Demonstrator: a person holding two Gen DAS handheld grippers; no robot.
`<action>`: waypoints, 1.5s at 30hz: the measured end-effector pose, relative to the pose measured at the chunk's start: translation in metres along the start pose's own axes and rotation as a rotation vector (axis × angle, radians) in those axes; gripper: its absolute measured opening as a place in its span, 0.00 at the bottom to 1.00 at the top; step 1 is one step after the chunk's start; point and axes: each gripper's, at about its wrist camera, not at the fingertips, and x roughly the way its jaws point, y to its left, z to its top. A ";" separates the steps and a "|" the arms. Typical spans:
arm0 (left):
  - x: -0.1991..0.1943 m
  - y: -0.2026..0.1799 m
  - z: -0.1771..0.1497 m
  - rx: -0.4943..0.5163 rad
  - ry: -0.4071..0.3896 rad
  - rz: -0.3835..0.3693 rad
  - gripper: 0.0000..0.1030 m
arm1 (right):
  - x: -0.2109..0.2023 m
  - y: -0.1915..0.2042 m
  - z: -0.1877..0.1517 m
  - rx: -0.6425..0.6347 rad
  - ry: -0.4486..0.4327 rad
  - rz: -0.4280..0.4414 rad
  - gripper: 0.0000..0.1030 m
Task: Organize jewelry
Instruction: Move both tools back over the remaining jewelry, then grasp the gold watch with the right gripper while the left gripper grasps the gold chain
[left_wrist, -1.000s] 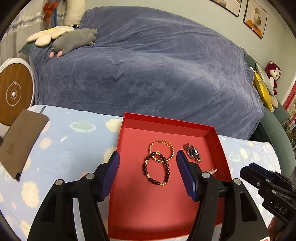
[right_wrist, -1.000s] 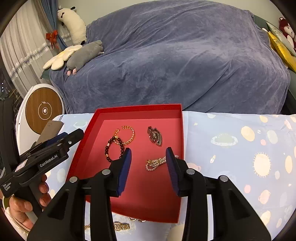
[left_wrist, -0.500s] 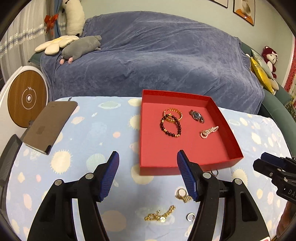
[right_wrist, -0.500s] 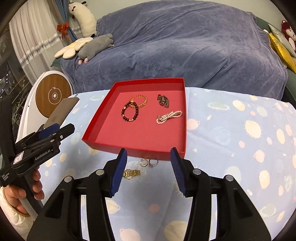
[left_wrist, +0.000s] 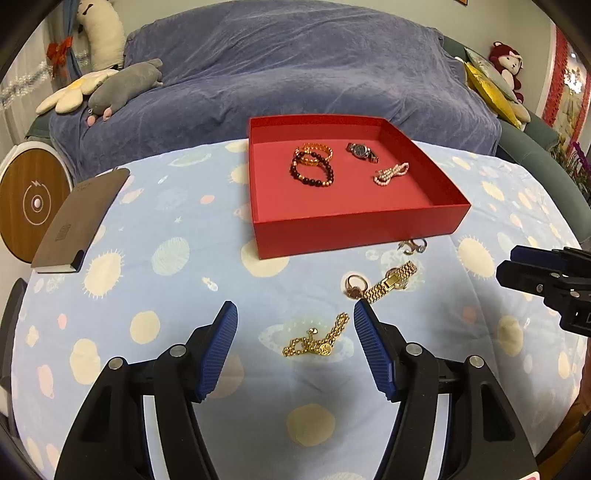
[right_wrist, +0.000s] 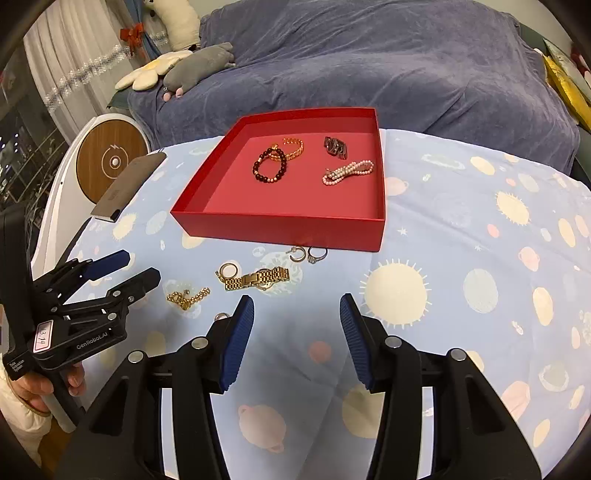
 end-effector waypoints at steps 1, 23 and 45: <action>0.003 0.001 -0.003 -0.008 0.013 -0.002 0.61 | 0.004 0.000 -0.001 0.000 0.008 0.000 0.45; 0.007 0.037 -0.025 -0.110 0.086 -0.032 0.61 | 0.090 0.044 0.034 -0.053 0.071 0.075 0.45; 0.015 0.032 -0.033 -0.089 0.117 -0.025 0.61 | 0.083 0.045 -0.010 -0.189 0.169 0.038 0.38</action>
